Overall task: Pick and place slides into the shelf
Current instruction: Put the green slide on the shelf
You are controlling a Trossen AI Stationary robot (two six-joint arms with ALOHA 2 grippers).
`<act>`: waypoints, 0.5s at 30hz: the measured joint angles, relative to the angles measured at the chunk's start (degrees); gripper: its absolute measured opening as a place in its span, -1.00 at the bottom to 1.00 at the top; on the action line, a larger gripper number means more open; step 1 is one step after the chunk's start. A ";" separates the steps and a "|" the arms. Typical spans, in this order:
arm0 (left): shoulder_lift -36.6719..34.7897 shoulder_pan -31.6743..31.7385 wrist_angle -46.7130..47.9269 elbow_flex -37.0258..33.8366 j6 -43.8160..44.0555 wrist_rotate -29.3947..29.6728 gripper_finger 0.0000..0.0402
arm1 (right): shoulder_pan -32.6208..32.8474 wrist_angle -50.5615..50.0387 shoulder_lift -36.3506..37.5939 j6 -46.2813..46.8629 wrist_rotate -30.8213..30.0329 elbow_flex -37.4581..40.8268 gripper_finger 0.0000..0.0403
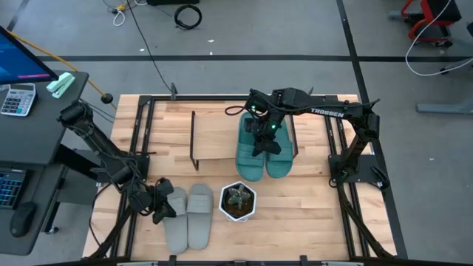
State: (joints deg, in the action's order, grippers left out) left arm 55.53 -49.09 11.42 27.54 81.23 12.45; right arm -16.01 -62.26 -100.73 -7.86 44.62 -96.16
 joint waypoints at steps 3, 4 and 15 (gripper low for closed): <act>0.00 0.00 0.00 0.01 0.00 0.00 -0.58 | 0.00 0.00 0.00 0.01 0.00 0.00 -0.95; 0.00 0.01 0.00 0.01 0.00 0.00 -0.58 | 0.00 0.00 0.00 0.00 0.00 0.00 -0.95; 0.00 0.01 0.00 0.01 0.02 0.46 -0.60 | 0.00 0.00 0.00 -0.09 0.00 0.00 -0.95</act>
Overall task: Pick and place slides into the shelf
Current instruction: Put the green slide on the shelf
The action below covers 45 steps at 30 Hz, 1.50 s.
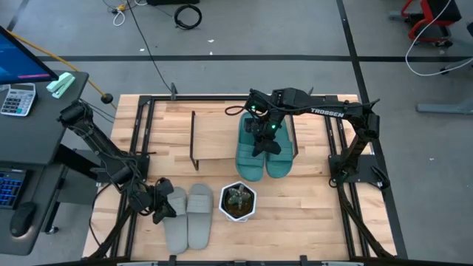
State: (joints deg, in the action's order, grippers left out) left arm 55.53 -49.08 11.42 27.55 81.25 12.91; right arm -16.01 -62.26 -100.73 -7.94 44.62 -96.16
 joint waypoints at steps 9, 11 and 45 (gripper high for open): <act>0.00 0.04 0.00 -0.02 0.00 0.00 -0.57 | 0.00 -0.04 0.00 0.13 0.00 0.00 -0.95; 0.00 0.03 0.00 0.00 0.02 0.00 -0.58 | 0.00 -0.13 0.00 0.02 0.00 0.00 -0.95; 0.00 0.04 -0.04 -0.02 0.55 0.00 -0.58 | -1.46 -3.74 -2.32 -4.79 -0.83 -0.02 -0.95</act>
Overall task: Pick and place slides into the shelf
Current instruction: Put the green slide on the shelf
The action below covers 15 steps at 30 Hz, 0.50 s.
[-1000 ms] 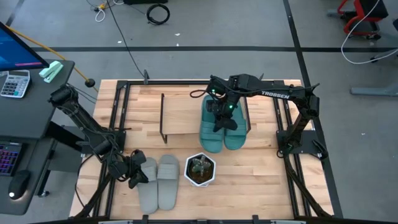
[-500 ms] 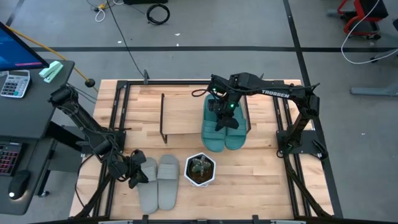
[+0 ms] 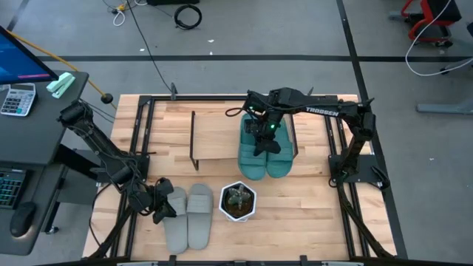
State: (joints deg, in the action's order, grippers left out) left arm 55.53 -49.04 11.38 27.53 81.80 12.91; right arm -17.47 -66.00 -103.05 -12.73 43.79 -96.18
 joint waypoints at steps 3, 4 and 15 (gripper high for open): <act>0.00 -0.02 -0.03 0.00 0.07 0.00 -0.57 | 0.00 -0.33 -1.62 -0.33 0.35 0.02 -0.95; 0.00 0.00 -0.06 0.00 0.07 0.00 -0.57 | -0.01 -0.40 -2.02 -0.48 0.50 0.02 -0.95; 0.00 0.00 -0.05 0.00 0.20 0.00 -0.56 | -1.20 -0.61 -1.72 -0.92 0.75 0.02 -0.95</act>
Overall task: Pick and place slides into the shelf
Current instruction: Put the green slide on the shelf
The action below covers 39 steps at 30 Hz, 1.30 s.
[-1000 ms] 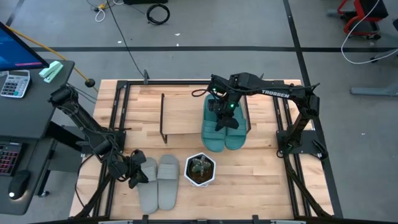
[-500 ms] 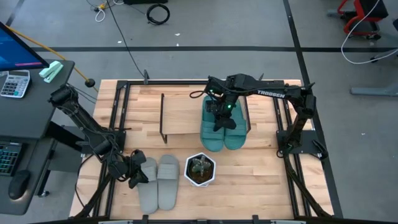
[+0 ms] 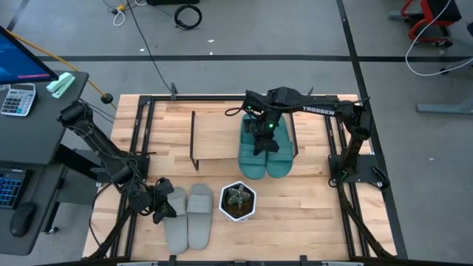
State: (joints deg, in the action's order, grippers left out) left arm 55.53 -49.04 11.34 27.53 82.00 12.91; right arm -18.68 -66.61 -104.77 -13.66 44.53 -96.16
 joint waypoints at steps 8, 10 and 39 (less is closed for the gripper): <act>0.00 0.00 0.04 0.00 -0.09 -0.01 -0.56 | -0.07 0.48 0.00 -0.04 -0.63 0.00 -0.92; 0.00 0.00 0.04 0.00 -0.09 0.00 -0.56 | -0.07 0.51 0.00 -0.04 -0.73 0.00 -0.91; 0.00 0.00 0.08 0.00 -0.19 0.00 -0.56 | -0.07 0.96 0.06 1.44 -4.38 -0.01 -0.60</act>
State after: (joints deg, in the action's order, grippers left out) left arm 55.53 -49.04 11.42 27.53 81.81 12.91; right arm -18.74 -65.65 -104.71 -12.21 40.15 -96.17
